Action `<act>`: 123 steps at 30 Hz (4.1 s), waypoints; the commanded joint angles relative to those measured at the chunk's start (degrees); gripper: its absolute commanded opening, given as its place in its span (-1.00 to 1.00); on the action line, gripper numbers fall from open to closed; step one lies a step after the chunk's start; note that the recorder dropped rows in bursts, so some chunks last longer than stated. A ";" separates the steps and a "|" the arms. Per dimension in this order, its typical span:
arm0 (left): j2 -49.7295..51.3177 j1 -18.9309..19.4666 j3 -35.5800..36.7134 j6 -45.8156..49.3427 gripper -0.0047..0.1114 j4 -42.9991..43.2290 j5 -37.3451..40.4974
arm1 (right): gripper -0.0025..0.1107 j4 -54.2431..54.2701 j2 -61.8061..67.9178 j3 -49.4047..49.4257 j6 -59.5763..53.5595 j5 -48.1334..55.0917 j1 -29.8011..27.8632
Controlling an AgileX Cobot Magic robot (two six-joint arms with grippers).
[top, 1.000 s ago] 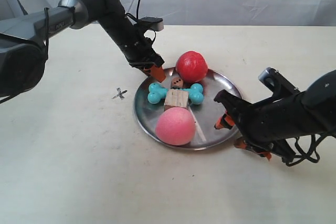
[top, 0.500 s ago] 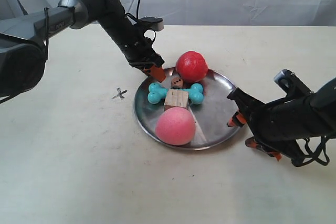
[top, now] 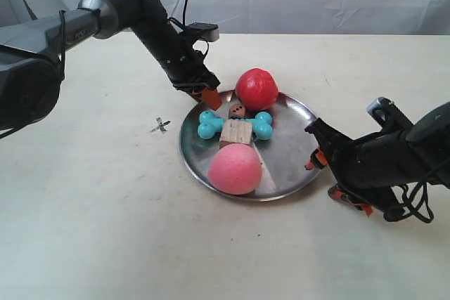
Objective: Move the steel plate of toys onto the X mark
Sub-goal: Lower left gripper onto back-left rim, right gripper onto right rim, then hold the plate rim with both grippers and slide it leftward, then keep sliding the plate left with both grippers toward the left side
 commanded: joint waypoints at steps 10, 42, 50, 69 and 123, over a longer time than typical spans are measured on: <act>0.19 -0.15 -0.17 -0.29 -0.15 0.74 0.30 | 0.03 -0.10 4.17 -3.99 -0.71 2.73 -0.36; 0.19 -0.68 -0.17 -4.34 -0.92 5.06 0.30 | -0.97 -0.35 8.66 -10.11 -2.28 4.86 -0.36; 0.09 -2.18 -0.17 -8.39 -0.92 8.71 0.30 | -0.97 -1.30 8.66 -10.11 -2.28 5.32 -0.36; -1.22 -3.65 -0.17 -9.01 -0.92 12.00 0.30 | -0.97 -2.61 11.15 -9.93 -2.28 8.20 -0.36; -16.72 6.13 17.13 -13.22 -0.92 25.99 0.30 | -0.97 -2.95 20.09 -31.19 -1.73 21.35 8.62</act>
